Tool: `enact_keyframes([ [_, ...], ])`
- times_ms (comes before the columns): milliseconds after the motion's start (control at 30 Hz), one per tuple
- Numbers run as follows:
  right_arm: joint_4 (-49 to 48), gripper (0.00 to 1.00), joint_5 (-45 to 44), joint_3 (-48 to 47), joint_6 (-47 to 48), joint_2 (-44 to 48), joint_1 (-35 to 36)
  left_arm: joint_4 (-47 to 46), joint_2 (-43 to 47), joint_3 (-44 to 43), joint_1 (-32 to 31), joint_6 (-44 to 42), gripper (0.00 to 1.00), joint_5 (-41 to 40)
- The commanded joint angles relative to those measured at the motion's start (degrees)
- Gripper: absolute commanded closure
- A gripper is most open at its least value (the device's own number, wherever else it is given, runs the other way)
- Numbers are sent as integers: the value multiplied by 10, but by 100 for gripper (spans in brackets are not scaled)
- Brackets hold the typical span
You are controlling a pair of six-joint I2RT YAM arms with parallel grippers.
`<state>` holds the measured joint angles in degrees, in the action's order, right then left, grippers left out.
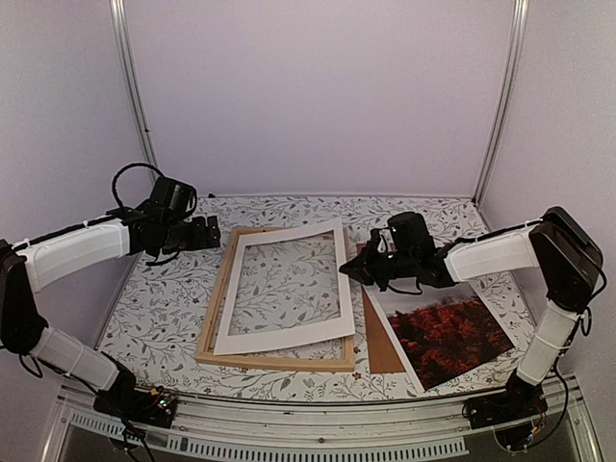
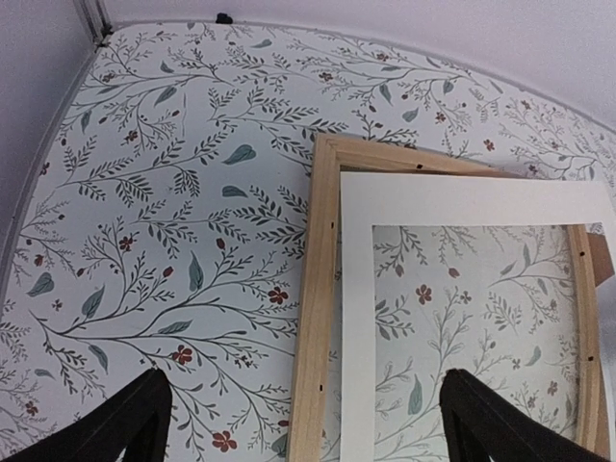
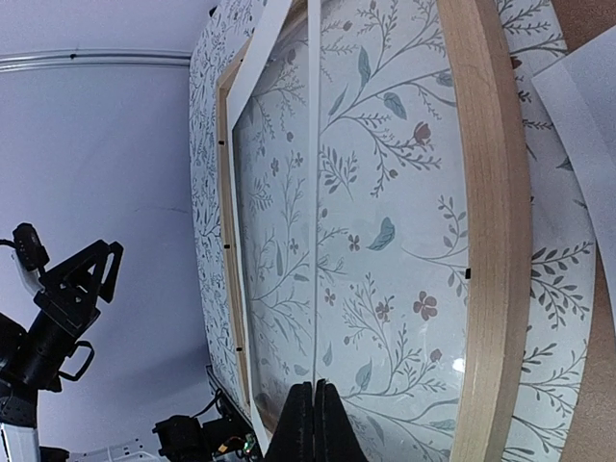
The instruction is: Put the photo into the frame
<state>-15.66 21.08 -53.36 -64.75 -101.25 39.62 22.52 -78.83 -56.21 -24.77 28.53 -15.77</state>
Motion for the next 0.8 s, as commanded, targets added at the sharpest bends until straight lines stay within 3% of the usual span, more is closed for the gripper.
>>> enact_keyframes([
  [0, -13, 100, -24, -15, -6, -4, 13, -13, -2, -7, -8, -8, 0, -3],
  [767, -6, 100, -86, -50, 1, -44, 43, -19, -2, -1, -11, -14, 0, -1],
])
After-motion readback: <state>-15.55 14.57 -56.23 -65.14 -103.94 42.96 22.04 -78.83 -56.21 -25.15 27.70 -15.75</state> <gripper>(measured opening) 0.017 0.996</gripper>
